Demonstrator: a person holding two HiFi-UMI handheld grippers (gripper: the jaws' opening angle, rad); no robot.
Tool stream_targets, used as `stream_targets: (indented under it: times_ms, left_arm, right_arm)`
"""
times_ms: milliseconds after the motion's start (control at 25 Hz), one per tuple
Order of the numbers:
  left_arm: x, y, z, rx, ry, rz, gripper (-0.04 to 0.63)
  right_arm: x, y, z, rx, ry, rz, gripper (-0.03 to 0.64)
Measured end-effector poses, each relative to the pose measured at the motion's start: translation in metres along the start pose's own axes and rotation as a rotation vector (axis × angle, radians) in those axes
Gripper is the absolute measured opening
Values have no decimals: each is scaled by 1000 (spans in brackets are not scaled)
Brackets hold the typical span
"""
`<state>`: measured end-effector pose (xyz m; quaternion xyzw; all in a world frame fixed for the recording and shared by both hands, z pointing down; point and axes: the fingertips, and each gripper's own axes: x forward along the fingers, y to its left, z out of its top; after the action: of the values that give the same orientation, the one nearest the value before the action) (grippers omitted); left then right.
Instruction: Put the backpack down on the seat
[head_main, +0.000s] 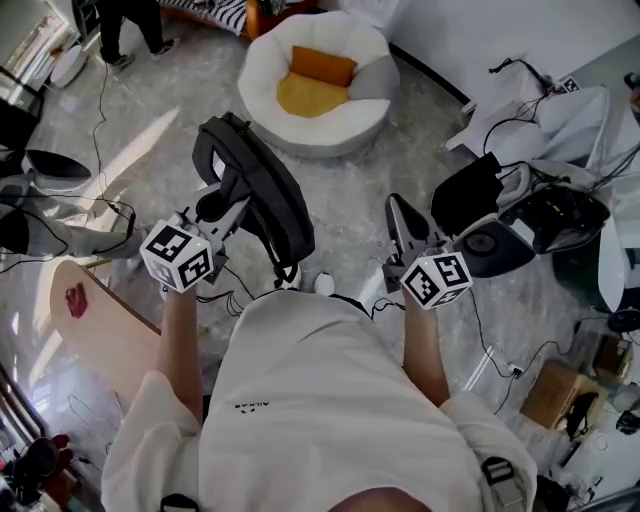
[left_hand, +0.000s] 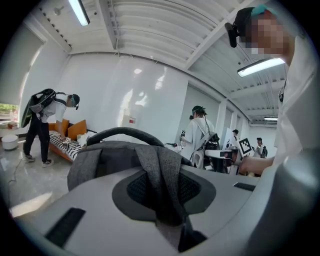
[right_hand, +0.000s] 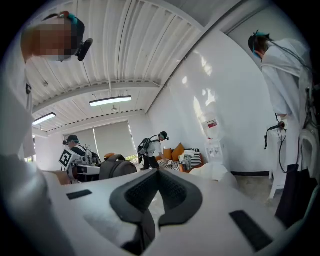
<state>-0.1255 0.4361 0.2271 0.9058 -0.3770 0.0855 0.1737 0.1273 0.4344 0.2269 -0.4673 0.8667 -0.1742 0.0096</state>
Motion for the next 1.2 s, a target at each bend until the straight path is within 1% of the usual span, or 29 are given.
stream_targets:
  times_ms: [200, 480, 600, 800, 1200]
  left_arm:
    - [-4, -3, 0, -21, -14, 1, 95]
    - [-11, -4, -1, -26, -25, 16, 95]
    - [-16, -7, 1, -21, -28, 22, 95]
    - [-19, 3, 1, -21, -30, 24, 95]
    - [-22, 24, 2, -32, -39, 2, 95]
  right_arm:
    - [-5, 2, 4, 29, -32, 17, 26]
    - [-7, 4, 2, 53, -34, 27, 26]
    - [-9, 7, 6, 50, -38, 33, 26]
    - [0, 12, 9, 30, -37, 32, 26]
    - [18, 21, 13, 20, -41, 12, 26]
